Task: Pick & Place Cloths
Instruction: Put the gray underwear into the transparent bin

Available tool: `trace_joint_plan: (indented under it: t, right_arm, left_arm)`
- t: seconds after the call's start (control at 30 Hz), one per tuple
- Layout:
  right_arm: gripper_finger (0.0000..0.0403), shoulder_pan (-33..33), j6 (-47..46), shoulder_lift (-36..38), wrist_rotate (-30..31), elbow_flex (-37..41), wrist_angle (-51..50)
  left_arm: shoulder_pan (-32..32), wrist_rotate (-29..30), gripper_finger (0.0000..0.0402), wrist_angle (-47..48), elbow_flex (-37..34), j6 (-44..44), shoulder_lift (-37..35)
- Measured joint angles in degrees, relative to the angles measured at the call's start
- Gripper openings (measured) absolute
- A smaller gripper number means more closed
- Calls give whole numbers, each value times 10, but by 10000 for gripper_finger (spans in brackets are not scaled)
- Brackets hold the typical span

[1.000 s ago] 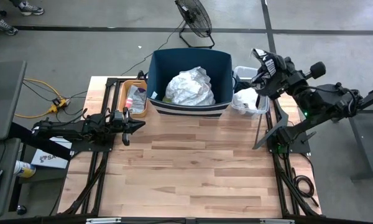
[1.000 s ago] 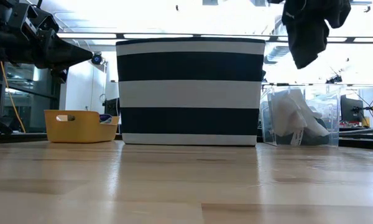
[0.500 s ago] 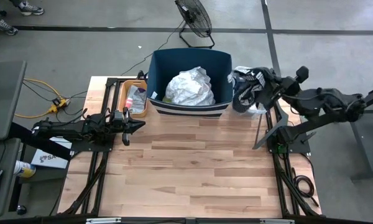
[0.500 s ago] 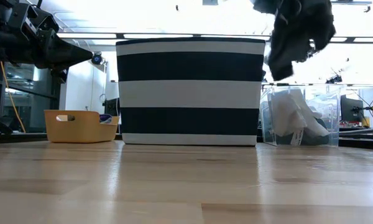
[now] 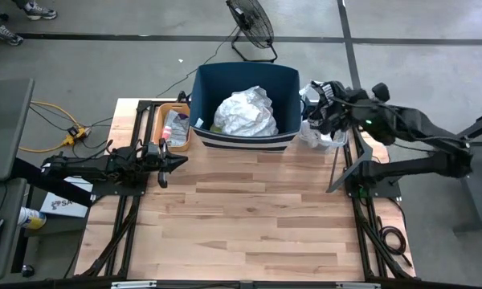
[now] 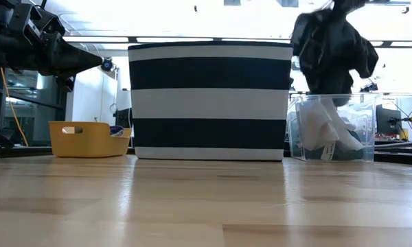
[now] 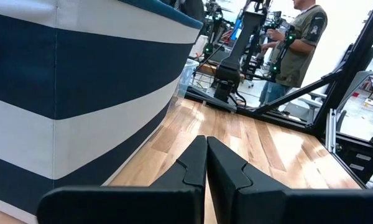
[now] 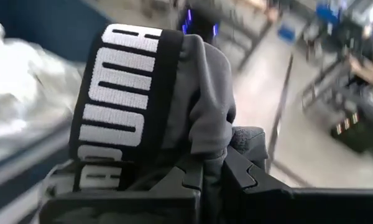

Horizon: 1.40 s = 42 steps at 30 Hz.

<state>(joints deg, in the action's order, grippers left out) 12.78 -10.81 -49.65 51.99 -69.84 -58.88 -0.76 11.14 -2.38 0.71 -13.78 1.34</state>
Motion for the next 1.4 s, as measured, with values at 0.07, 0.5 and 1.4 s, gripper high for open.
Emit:
trace_joint_plan:
  t: [0.07, 0.5, 1.4]
  right_arm:
    - [7, 36, -20, -14, -29, 0, -25]
    - [7, 200, 46, -93, -182, 0, -61]
    - [7, 352, 83, -344, -380, 0, -60]
  left_arm:
    - [0, 0, 10, 0, 0, 0, 0]
    - [0, 0, 10, 0, 0, 0, 0]
    - [0, 0, 10, 0, 0, 0, 0]
